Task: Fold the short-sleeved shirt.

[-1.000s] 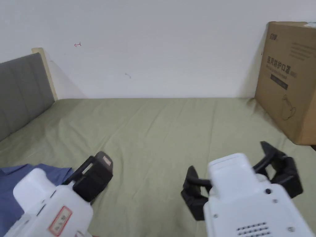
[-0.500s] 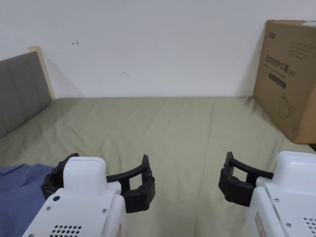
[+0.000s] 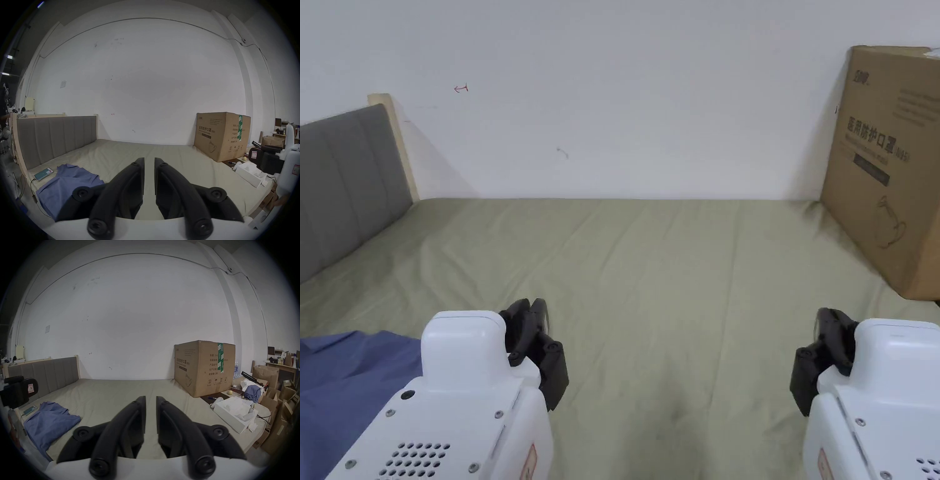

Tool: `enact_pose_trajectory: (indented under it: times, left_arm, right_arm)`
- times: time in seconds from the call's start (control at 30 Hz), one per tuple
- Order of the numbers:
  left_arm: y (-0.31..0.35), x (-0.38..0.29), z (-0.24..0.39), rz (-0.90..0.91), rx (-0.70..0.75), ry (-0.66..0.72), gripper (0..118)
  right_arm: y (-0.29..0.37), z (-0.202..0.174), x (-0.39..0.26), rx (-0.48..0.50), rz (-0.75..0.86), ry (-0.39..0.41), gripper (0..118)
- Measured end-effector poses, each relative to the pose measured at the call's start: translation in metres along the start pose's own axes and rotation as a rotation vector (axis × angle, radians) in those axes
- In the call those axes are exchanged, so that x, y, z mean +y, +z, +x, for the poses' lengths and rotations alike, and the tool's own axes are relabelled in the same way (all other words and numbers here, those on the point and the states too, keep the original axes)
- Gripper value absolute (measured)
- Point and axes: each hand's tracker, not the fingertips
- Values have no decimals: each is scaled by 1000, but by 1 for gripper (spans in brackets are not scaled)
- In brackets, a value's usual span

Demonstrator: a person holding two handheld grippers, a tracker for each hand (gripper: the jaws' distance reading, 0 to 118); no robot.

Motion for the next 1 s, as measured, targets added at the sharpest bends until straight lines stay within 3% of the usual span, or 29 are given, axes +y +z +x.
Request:
enact_pose_trajectory:
  times: [0.33, 0.5, 0.73, 1.0]
  left_arm:
    - [0, 2, -4, -15, 13, -15, 0]
    - [5, 10, -20, -8, 64, -3, 0]
    - [41, 32, -64, 27, 249, -51, 0]
    - [91, 39, -103, 11, 453, -83, 0]
  right_arm:
    - [0, 5, 1, 7, -6, -6, 0]
    - [-3, -6, 7, 60, -15, -7, 0]
    - [-1, -63, 17, 286, -14, 1, 0]
    - [19, -140, 7, 561, -40, 69, 0]
